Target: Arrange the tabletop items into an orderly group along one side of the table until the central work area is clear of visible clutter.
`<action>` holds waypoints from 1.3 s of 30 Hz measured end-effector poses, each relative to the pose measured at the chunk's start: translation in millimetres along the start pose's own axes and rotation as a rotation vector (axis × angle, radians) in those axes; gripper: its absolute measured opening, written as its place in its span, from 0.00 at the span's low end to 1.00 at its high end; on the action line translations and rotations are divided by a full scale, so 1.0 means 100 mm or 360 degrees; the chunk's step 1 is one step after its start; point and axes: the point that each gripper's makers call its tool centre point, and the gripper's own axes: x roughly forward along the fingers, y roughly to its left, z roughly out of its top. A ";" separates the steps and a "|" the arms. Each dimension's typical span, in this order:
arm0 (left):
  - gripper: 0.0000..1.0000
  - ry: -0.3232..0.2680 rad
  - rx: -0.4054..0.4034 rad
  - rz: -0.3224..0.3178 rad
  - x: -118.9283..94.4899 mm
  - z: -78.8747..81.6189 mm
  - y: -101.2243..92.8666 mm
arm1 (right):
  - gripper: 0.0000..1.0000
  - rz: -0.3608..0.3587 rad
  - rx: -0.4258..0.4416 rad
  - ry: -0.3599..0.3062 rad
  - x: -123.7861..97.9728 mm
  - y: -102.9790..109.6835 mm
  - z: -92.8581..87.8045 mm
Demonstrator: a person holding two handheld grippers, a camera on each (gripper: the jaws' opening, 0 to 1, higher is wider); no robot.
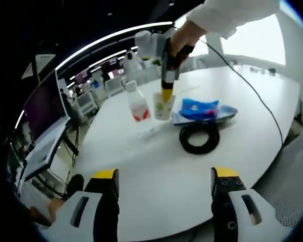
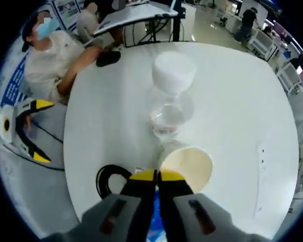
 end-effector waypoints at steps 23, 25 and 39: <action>0.68 0.0017 0.0004 -0.0004 0.05 -0.02 -0.04 | 0.00 0.0044 -0.0053 0.0150 0.30 -0.02 -0.07; 0.68 0.0017 0.0004 -0.0003 0.05 -0.03 -0.03 | 0.00 0.0046 -0.0047 0.0170 0.31 -0.05 -0.06; 0.66 0.0026 0.0003 -0.0012 0.03 -0.04 -0.02 | 0.00 0.0020 -0.0179 0.0337 0.30 -0.13 -0.14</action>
